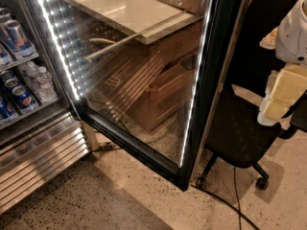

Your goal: Close right fridge door

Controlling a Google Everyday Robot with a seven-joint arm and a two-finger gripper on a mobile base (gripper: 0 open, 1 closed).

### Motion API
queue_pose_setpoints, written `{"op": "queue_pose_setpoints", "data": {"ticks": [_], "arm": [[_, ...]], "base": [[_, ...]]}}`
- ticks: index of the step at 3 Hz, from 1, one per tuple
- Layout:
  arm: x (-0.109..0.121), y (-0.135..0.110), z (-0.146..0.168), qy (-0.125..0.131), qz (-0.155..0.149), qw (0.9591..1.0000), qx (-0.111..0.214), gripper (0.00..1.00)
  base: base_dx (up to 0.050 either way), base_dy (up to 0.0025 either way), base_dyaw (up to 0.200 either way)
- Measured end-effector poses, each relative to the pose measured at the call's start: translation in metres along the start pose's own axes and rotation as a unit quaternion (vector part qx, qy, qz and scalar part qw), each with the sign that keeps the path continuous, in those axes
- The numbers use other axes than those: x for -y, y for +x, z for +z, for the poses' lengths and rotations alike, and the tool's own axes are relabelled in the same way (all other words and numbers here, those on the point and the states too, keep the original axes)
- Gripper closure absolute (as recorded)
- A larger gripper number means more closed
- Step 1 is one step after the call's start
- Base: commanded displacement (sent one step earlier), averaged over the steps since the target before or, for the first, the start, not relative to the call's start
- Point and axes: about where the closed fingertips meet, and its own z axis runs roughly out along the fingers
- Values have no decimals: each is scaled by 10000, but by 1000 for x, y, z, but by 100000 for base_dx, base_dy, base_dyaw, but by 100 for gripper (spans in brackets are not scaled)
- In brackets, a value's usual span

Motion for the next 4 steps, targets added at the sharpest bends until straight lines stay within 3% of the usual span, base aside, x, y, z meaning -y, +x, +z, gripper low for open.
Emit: {"op": "queue_pose_setpoints", "data": {"ticks": [1,2,4], "arm": [[5,9,29,-188,151,9997,-83,0],[5,9,29,-188,151,9997,-82,0],[7,3,29,-537,51,9970,560,0]], "base": [[0,0,0],[0,0,0],[0,0,0]]}}
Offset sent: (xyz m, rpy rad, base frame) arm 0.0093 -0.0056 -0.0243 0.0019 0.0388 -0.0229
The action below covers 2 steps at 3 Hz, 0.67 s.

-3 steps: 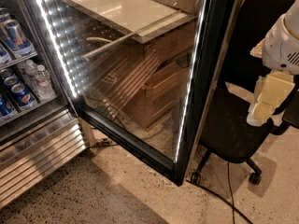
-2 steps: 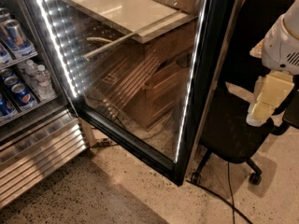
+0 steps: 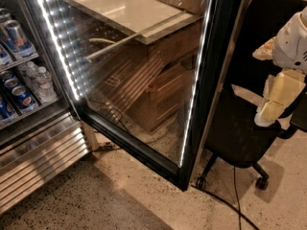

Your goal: Close right fridge door

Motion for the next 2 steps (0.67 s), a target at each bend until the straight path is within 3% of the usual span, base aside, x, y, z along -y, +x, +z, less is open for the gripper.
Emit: {"op": "queue_pose_setpoints", "data": {"ticks": [2], "arm": [[10,-14,7,43,-54,9999,-104,0]], "base": [[0,0,0]]}}
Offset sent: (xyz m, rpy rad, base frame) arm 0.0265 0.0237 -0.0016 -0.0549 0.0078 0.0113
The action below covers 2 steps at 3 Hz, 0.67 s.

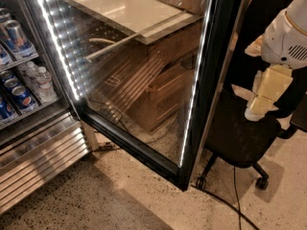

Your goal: Close right fridge door

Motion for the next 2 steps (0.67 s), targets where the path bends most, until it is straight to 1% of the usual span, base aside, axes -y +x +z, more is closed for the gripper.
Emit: {"op": "queue_pose_setpoints", "data": {"ticks": [1,2], "arm": [[39,-15,-6,77,139,9999,5,0],[39,-15,-6,77,139,9999,5,0]], "base": [[0,0,0],[0,0,0]]}}
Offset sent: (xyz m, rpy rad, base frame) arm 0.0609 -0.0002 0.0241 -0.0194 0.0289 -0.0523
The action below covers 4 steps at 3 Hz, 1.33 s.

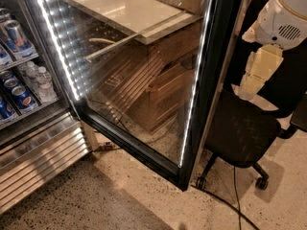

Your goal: Close right fridge door

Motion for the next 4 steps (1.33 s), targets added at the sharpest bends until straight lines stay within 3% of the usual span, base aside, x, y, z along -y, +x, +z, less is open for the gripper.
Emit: {"op": "queue_pose_setpoints", "data": {"ticks": [2,3,4], "arm": [[19,13,27,-258,272,9993,-19,0],[21,12,30,-235,268,9994,-1,0],[21,12,30,-235,268,9994,-1,19]], "base": [[0,0,0],[0,0,0],[0,0,0]]}}
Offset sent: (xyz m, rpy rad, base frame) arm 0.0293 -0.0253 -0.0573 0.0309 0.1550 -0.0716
